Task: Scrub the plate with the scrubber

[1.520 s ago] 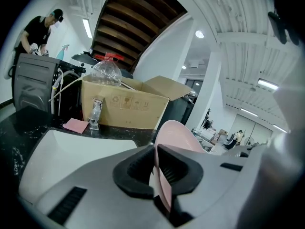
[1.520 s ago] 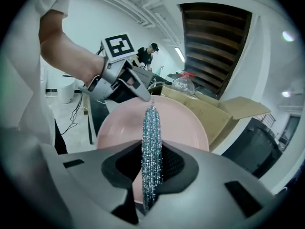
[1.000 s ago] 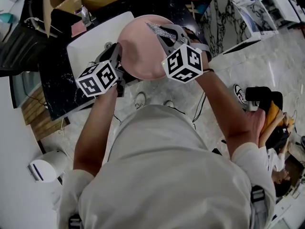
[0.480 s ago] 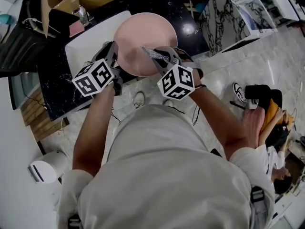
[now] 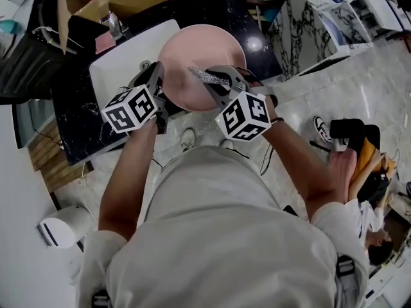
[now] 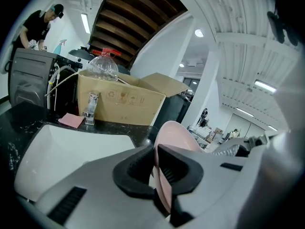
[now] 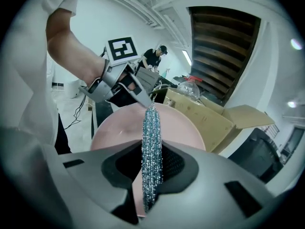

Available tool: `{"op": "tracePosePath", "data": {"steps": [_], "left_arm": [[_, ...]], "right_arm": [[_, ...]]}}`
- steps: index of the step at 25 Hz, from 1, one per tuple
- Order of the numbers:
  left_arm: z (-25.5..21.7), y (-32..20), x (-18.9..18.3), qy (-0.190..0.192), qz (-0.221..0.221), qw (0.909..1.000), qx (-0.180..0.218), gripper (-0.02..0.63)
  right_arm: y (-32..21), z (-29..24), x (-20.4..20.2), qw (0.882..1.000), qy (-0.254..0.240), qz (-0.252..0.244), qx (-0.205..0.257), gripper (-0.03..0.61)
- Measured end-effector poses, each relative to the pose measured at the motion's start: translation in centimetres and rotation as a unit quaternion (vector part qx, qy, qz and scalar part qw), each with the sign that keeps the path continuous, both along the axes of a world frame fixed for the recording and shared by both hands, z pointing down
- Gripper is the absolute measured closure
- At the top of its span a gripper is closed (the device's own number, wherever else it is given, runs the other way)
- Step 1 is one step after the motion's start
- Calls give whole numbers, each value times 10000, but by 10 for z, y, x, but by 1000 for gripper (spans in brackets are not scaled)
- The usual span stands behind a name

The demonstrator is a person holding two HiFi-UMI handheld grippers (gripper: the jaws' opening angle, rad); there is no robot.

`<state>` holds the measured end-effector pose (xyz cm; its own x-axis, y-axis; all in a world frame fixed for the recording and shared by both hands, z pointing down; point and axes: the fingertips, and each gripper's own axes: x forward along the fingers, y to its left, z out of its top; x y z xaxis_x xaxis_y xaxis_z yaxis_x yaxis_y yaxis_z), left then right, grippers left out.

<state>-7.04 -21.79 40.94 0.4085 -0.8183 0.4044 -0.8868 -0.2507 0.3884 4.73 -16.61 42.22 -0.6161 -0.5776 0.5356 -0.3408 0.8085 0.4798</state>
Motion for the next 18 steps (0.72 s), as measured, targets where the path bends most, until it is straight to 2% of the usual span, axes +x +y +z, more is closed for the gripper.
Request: {"op": "tracePosePath", "data": {"steps": [5,10,13,18], "left_arm": [[3,5,11,-129,240,9996,-17,586],[4,11,23,-233,450,9987,-25,588],[4,13,25,-236,517,9984,-15,588],[7,15,19,-168,495,9986,-37,586]], "right_arm": [[-27,-23,-8,9987,211,-75,466,502],[-43,-22,-17,9950,614,-186,771,502],[-50,-18,-14,9938,746,-102,815,502],[-60,-7,2,9948,789,203,611,502]]}}
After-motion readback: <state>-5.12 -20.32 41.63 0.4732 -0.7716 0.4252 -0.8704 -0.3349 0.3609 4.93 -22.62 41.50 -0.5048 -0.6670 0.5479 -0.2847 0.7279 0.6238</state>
